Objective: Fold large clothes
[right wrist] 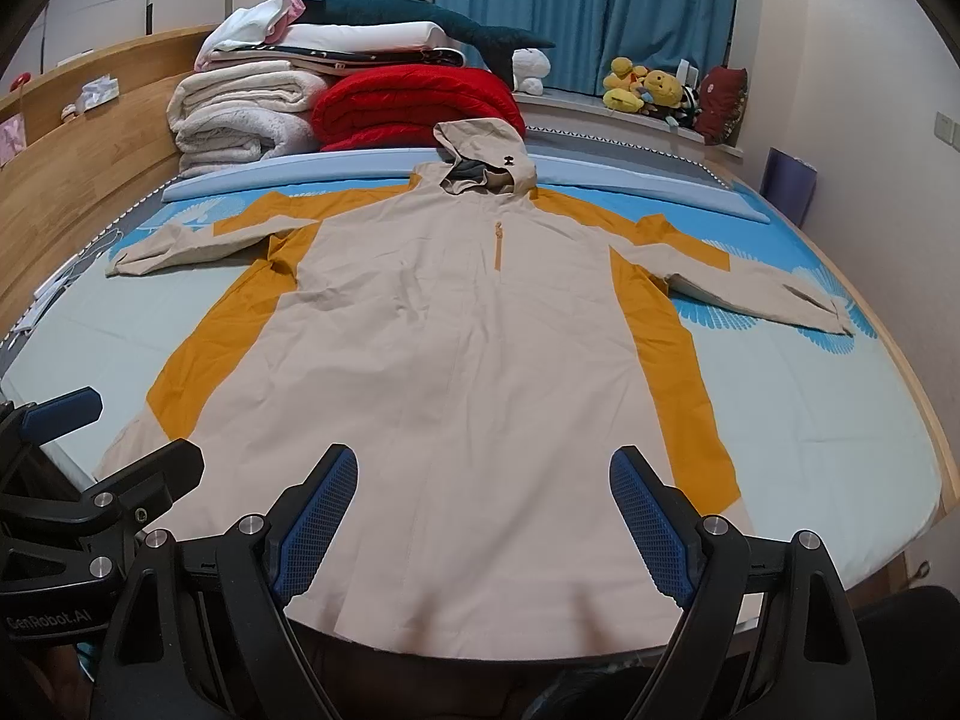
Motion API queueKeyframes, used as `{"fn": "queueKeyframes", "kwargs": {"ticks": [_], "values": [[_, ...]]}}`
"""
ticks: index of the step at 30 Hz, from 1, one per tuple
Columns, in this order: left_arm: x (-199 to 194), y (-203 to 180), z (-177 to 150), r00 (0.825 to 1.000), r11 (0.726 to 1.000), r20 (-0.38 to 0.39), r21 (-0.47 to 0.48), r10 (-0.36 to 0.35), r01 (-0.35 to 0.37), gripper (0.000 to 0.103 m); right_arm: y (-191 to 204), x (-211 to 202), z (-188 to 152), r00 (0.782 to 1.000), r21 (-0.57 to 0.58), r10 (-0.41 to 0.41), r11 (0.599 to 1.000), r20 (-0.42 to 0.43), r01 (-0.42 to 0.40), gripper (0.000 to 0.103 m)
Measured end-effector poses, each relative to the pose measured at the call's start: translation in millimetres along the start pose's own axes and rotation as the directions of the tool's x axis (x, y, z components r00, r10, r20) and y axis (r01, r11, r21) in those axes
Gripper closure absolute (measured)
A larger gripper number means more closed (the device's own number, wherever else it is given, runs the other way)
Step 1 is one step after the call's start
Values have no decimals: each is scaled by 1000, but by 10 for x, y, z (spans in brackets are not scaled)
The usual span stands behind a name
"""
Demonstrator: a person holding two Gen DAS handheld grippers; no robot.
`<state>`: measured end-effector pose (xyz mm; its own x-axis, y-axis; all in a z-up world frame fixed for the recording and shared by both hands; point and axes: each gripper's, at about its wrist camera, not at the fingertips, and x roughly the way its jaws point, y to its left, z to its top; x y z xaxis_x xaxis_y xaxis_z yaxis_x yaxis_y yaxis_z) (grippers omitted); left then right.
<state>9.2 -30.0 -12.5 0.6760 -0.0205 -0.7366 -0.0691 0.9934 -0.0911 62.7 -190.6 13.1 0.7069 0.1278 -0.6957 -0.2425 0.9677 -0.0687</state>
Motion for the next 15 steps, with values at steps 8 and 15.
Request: {"fn": "queueKeyframes", "kwargs": {"ticks": [8,15], "values": [[1,3,1,1000,1000,-1,-3,-3,3,4,0,5,-4,1000,-4,-1,1000,-3,1,17],[-3,-4,21,1000,1000,-3,-14,-9,9,4,-26,8,7,1000,-6,-2,1000,-3,2,17]]}}
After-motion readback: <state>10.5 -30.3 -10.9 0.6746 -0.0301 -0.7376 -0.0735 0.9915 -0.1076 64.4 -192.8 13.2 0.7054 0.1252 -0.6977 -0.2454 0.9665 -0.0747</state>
